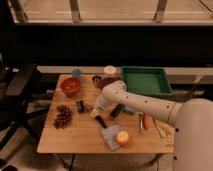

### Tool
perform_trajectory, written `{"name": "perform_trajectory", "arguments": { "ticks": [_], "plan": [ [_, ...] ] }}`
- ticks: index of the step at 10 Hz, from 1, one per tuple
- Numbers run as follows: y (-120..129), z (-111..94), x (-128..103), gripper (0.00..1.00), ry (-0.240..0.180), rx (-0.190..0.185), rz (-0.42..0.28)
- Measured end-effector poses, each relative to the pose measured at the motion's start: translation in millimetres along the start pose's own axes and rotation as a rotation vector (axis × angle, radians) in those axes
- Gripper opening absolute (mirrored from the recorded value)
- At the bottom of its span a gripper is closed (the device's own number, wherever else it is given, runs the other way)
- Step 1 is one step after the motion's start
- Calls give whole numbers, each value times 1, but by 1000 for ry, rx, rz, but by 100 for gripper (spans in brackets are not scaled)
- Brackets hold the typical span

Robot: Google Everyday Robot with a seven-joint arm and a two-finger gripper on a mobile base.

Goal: Wipe table surface with brush

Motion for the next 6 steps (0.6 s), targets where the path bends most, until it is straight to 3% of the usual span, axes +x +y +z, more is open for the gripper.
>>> {"name": "perform_trajectory", "arguments": {
  "ticks": [3, 6],
  "plan": [
    [7, -1, 7, 1, 14, 1, 13],
    [15, -3, 16, 0, 25, -2, 23]
  ]
}}
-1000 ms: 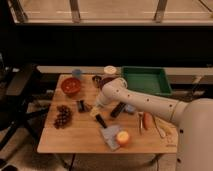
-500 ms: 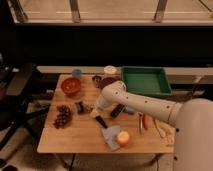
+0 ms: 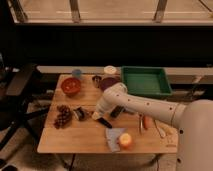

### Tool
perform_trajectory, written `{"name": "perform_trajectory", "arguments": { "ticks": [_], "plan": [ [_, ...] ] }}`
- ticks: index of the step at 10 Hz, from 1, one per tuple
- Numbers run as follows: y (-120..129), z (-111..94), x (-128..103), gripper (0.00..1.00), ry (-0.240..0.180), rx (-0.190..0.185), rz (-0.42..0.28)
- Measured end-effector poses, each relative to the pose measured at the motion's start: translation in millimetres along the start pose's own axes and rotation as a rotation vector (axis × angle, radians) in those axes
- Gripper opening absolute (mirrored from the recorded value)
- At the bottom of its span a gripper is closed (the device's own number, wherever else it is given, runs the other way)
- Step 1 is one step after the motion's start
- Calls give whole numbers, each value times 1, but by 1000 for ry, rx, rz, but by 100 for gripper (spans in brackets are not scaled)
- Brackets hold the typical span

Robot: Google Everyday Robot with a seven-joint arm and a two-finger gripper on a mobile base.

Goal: Wipe table surface with brush

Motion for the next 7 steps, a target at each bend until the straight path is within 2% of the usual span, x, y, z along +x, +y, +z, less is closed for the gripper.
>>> {"name": "perform_trajectory", "arguments": {
  "ticks": [3, 7],
  "plan": [
    [2, -7, 6, 0, 18, 10, 5],
    [-14, -37, 2, 0, 54, 72, 2]
  ]
}}
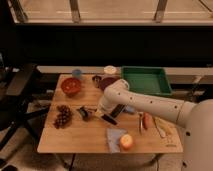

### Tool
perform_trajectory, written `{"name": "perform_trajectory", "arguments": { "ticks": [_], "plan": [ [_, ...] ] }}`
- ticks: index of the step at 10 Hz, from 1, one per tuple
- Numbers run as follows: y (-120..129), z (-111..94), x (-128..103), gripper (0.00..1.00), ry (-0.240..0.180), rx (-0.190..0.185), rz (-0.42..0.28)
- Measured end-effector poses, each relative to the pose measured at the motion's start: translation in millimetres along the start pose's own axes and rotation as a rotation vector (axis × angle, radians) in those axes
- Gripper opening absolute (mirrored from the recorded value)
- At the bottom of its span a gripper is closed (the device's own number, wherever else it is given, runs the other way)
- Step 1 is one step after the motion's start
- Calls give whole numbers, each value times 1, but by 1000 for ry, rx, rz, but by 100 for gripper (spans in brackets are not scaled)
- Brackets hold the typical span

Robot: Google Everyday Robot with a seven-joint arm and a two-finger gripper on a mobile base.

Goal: Wipe table surface with brush

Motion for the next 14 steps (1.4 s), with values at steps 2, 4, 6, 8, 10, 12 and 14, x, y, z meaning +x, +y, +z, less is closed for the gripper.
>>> {"name": "perform_trajectory", "arguments": {
  "ticks": [2, 4, 6, 8, 10, 12, 14],
  "plan": [
    [-8, -1, -5, 0, 17, 8, -10],
    [-15, 7, -17, 0, 29, -3, -40],
    [-14, 17, -28, 0, 18, -24, -61],
    [-8, 21, -28, 0, 15, -50, -70],
    [8, 15, -19, 0, 27, -64, -71],
    [13, 3, 1, 0, 51, -61, -49],
    [6, -6, 21, 0, 93, -52, -21]
  ]
}}
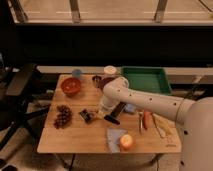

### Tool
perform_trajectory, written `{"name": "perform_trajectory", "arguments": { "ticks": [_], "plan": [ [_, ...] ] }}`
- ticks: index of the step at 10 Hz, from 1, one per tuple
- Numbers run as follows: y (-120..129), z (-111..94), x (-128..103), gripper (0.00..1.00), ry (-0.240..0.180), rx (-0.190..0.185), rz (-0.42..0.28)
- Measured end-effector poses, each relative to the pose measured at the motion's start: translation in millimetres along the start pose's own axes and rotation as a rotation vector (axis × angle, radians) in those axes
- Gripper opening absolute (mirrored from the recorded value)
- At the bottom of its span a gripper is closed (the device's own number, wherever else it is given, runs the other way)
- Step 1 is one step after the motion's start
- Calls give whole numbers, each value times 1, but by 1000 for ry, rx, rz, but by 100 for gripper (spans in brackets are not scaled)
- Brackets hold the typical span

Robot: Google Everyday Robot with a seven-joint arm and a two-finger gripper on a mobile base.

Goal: Wipe table surface with brush

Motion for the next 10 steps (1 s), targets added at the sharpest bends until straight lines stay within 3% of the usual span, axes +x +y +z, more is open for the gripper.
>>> {"name": "perform_trajectory", "arguments": {
  "ticks": [2, 5, 8, 10],
  "plan": [
    [-15, 0, 1, 0, 33, 9, 7],
    [-43, 8, -17, 0, 69, 19, -32],
    [-30, 23, -40, 0, 51, -9, -79],
    [-4, 31, -47, 0, 33, -44, -113]
  ]
}}
